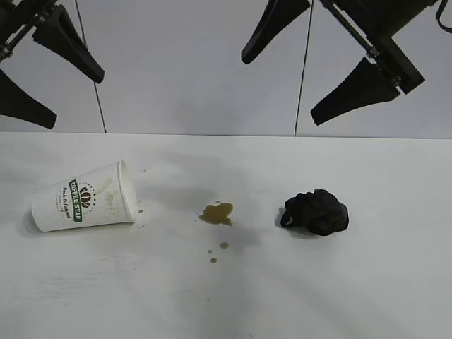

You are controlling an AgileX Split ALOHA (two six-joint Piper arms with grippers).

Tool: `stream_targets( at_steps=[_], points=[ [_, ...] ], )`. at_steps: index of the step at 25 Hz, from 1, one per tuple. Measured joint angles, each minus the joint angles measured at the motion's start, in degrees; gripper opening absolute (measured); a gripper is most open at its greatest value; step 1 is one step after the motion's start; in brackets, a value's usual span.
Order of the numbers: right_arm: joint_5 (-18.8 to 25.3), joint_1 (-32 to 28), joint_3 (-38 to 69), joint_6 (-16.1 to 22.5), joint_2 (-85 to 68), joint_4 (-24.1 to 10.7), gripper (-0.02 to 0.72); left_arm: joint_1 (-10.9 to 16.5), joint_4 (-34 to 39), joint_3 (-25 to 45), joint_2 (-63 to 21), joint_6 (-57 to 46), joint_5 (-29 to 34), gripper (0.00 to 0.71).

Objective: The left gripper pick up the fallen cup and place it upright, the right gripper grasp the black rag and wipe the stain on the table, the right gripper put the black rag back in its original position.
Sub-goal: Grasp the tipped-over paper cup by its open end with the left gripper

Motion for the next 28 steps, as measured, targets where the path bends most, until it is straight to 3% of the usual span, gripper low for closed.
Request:
stream_targets(
  at_steps=[9,11,15,20,23,28],
  points=[
    [0.00,0.00,0.00,0.00,0.00,-0.05,0.652,0.00,0.00,-0.64,0.00,6.63,-9.06,0.546],
    [0.00,0.00,0.00,0.00,0.00,-0.05,0.652,0.00,0.00,-2.00,0.00,9.88,-8.68,0.559],
    [0.00,0.00,0.00,0.00,0.00,-0.05,0.652,0.00,0.60,-6.95,0.00,16.86,-4.85,0.663],
    [0.00,0.00,0.00,-0.04,0.00,-0.05,0.652,-0.57,7.98,-13.71,0.00,31.00,1.90,0.690],
    [-0.02,0.00,0.00,-0.04,0.00,-0.05,0.652,-3.07,16.24,-15.52,0.00,38.99,4.41,0.693],
    [-0.23,0.00,0.00,-0.04,0.00,-0.16,0.652,-11.37,34.79,-15.78,1.04,41.56,5.58,0.693]
  ],
)
